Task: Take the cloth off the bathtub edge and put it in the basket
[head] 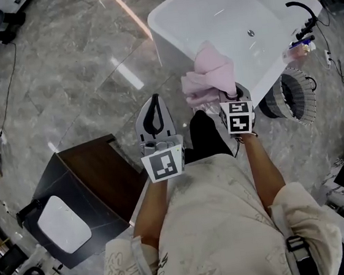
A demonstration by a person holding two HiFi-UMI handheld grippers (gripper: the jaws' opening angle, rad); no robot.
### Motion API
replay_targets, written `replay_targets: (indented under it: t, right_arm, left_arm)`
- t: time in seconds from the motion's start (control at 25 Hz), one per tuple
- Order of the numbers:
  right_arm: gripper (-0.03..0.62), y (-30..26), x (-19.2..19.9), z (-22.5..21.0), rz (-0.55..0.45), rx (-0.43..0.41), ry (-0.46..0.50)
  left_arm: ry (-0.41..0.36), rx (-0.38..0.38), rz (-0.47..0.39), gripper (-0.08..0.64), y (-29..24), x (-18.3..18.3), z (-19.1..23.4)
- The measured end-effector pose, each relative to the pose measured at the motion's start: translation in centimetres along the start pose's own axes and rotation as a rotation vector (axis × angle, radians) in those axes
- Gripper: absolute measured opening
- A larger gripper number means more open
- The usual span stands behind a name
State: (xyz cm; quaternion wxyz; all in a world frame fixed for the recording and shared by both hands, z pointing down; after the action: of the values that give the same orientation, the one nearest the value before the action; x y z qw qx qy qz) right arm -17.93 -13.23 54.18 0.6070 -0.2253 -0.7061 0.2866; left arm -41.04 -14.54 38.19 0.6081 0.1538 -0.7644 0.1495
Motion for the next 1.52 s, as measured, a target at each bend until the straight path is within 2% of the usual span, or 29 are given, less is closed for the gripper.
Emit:
replay_targets:
  t: [0.4,0.72,0.92,1.28,1.52]
  right_arm:
    - [0.114,10.4,-6.4,2.2,-0.287,-0.008,-0.058]
    - [0.114,17.4,-11.7,2.9,-0.476,-0.007,-0.095]
    - [0.115,20.6,-14.3,2.8,-0.587,0.0,-0.123]
    - [0.115,25.2,-18.2,-1.1,-0.773,0.019,-0.152]
    - [0.115,27.5,-18.2,-5.1,-0.824,0.061,-0.188]
  left_arm:
    - [0.025,0.046,-0.057,0.003,2.4,-4.3,1.1]
    - [0.053,0.074,-0.122,0.003,3.1,-8.0,1.8]
    - [0.026,0.103,-0.137,0.003,2.7,-9.7,1.4]
    - [0.012,0.157,-0.172,0.003,0.3,-12.9,-2.2]
    - [-0.006,0.22,-0.223,0.003,-0.9,-15.4,-6.6]
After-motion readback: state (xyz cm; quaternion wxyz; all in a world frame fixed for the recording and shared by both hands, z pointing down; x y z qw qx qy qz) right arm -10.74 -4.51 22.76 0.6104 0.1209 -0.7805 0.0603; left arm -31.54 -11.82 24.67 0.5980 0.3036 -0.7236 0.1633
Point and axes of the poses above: the fingertips, and each gripper's own axes: y backward along the fingers, z to its left, x out of its underside, the point moved 2 cm from there along y, backward along the fingers, and after that the axes turned 15 degrees about -y, right-handed, at the moved point
